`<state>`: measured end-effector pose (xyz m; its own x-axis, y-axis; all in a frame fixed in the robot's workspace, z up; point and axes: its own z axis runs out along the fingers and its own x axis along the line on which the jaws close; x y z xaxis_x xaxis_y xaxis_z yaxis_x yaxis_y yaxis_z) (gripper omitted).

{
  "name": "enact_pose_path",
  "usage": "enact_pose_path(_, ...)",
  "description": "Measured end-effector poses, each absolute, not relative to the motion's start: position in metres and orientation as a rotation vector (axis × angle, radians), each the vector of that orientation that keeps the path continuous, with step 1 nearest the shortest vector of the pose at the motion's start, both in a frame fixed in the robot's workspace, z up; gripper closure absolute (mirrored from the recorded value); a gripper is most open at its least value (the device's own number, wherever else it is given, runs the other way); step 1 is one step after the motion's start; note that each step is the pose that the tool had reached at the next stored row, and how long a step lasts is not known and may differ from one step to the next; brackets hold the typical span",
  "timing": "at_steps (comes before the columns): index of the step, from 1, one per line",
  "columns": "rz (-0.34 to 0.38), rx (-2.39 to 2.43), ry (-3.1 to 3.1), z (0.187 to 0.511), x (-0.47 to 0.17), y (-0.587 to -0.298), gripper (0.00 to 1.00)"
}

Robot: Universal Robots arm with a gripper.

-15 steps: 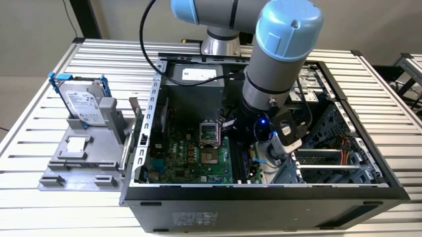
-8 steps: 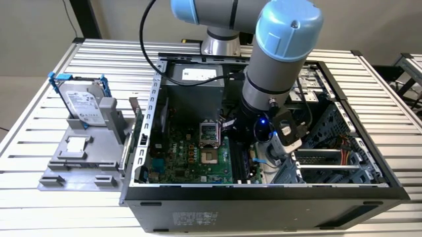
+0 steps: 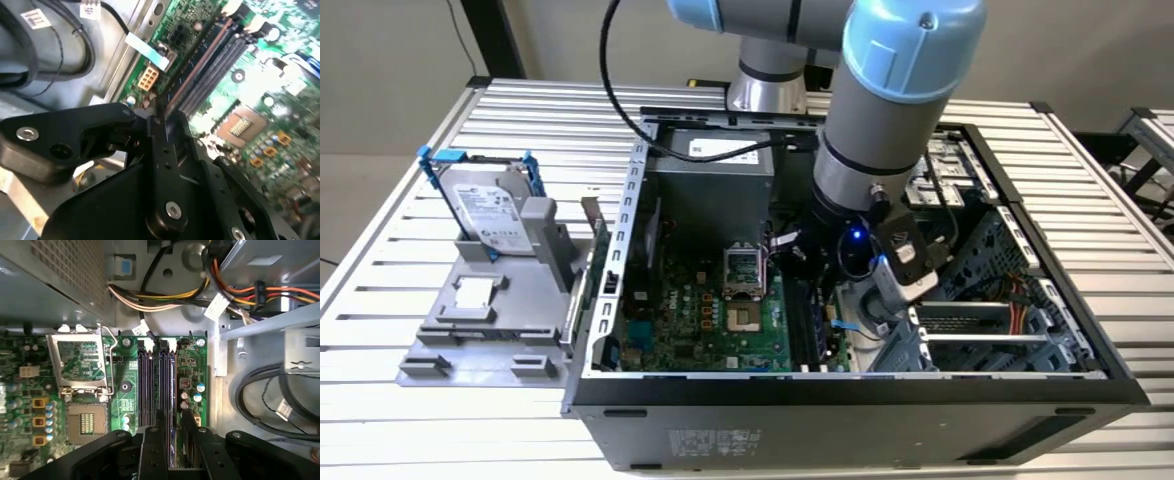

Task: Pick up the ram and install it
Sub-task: 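Insert the ram into the slot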

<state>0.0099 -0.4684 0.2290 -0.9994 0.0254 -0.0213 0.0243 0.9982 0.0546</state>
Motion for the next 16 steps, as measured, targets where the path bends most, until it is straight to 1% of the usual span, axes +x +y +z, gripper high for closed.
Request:
enact_pose_path(4,0.084,0.039,3.118,0.247,0.01,-0.468,0.0)
enact_pose_path(7,0.085,0.039,3.118,0.247,0.01,-0.468,0.0)
enact_pose_path(8,0.085,0.039,3.118,0.247,0.01,-0.468,1.0)
enact_pose_path(16,0.084,0.039,3.118,0.248,0.01,-0.468,1.0)
